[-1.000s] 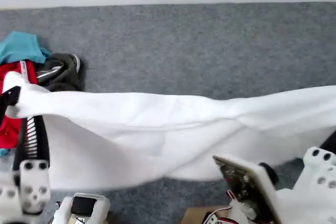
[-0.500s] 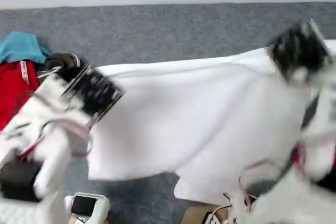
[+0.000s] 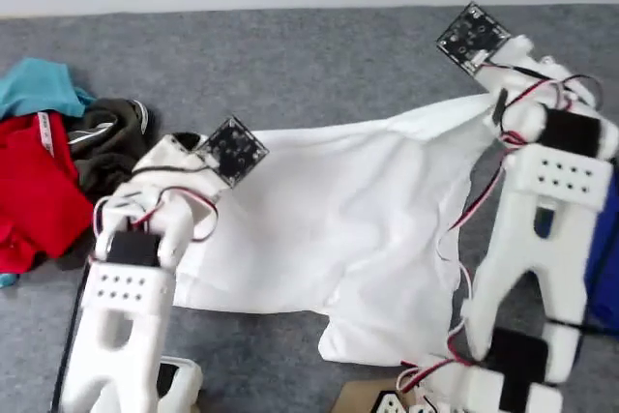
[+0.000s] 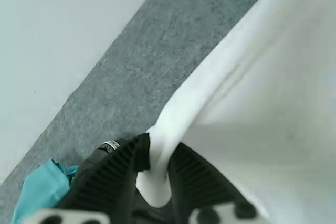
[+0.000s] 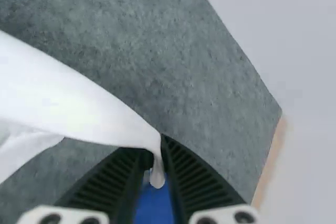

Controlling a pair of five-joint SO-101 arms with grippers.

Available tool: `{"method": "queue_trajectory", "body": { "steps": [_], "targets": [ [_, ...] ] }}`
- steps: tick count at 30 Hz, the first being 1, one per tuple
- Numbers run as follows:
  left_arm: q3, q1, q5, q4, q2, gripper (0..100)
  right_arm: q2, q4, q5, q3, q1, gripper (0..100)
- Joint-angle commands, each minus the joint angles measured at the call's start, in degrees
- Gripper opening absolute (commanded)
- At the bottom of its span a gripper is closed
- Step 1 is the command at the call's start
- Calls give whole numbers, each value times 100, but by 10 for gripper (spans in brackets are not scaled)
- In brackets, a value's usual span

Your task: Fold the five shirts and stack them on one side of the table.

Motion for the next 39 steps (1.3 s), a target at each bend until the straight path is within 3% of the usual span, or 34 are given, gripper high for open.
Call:
{"method": "queue_trajectory", "body": {
  "steps": [1,9,17,28,39],
  "targets": [
    [-655,-264,-105,-800,1187,6,286,-716,-35,-62,-92,9],
    [-3644,-747,-105,-914,4185,6,1042,-2536,-167,-70,-295,9],
    [-5666,-765,-105,-914,5873,6,1921,-3468,-167,-1020,-356,9],
    [-7407,-782,-105,-914,7130,6,3723,-3424,-149,-3552,-409,9],
    [-7820,-774,-105,-949,7270,6,3996,-3477,-132,-3930,-514,9]
  ]
}}
